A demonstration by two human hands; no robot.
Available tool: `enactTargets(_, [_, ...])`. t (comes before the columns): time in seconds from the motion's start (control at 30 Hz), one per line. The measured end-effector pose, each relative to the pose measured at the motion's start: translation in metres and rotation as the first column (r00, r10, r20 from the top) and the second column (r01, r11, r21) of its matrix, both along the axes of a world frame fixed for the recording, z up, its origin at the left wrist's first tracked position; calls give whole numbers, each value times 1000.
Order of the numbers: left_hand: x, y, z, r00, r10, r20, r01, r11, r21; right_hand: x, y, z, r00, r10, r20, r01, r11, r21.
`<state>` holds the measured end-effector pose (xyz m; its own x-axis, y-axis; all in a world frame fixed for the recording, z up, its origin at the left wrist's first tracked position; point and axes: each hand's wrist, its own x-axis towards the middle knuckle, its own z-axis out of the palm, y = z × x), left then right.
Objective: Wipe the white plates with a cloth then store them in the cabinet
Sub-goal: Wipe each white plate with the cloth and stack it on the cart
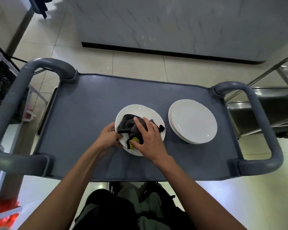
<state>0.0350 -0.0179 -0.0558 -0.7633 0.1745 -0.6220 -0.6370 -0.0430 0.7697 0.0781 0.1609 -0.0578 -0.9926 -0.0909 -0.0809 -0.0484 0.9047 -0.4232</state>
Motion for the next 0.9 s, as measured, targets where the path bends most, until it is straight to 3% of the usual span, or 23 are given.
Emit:
enactTargets(0.43, [12, -10, 16, 996, 16, -93, -8, 996, 90, -1, -3, 17, 986, 125, -110, -117, 990, 75])
enactTargets(0.73, [7, -11, 38, 979, -53, -198, 87, 982, 168, -16, -7, 58, 909, 184, -373, -133, 978, 158])
enactTargets(0.9, [6, -6, 55, 972, -46, -229, 94, 975, 202, -40, -9, 86, 894, 116, -433, -52, 986, 157])
